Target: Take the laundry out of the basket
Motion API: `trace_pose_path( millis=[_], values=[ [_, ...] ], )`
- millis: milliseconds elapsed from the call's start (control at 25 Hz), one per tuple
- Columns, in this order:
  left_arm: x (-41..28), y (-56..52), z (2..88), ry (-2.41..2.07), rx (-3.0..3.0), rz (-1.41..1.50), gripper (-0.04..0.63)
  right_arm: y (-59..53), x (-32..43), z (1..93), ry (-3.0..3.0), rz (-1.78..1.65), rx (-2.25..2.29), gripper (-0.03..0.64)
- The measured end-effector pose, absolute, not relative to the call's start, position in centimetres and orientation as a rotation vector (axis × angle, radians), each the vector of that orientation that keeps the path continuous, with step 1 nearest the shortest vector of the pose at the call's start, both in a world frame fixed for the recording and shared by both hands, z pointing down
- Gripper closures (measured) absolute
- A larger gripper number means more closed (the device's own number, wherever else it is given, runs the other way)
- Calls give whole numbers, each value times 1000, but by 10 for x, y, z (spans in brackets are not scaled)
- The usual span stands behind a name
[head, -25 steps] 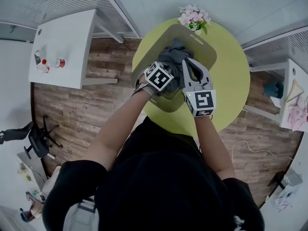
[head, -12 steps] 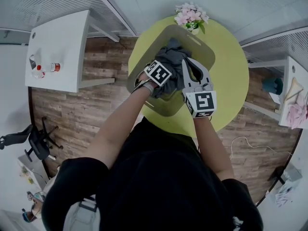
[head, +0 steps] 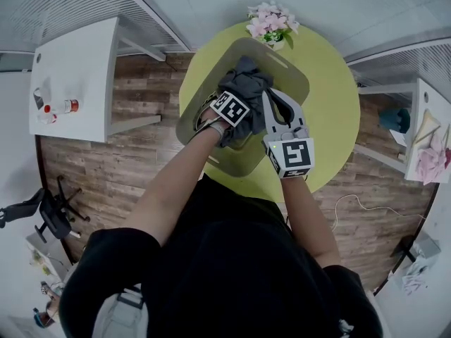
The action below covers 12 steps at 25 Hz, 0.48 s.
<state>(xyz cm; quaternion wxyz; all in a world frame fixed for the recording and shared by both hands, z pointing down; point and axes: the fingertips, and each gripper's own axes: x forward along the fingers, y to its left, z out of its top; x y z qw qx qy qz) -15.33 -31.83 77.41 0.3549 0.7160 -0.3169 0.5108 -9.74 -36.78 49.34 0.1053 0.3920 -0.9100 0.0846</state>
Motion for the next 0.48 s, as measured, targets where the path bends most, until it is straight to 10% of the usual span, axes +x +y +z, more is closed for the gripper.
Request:
trace_pose_path(
  millis=[480],
  values=[
    [-151,-326,795,-834,1836,1268,196,-372,-96,506,-2659,278,1143,594]
  ],
)
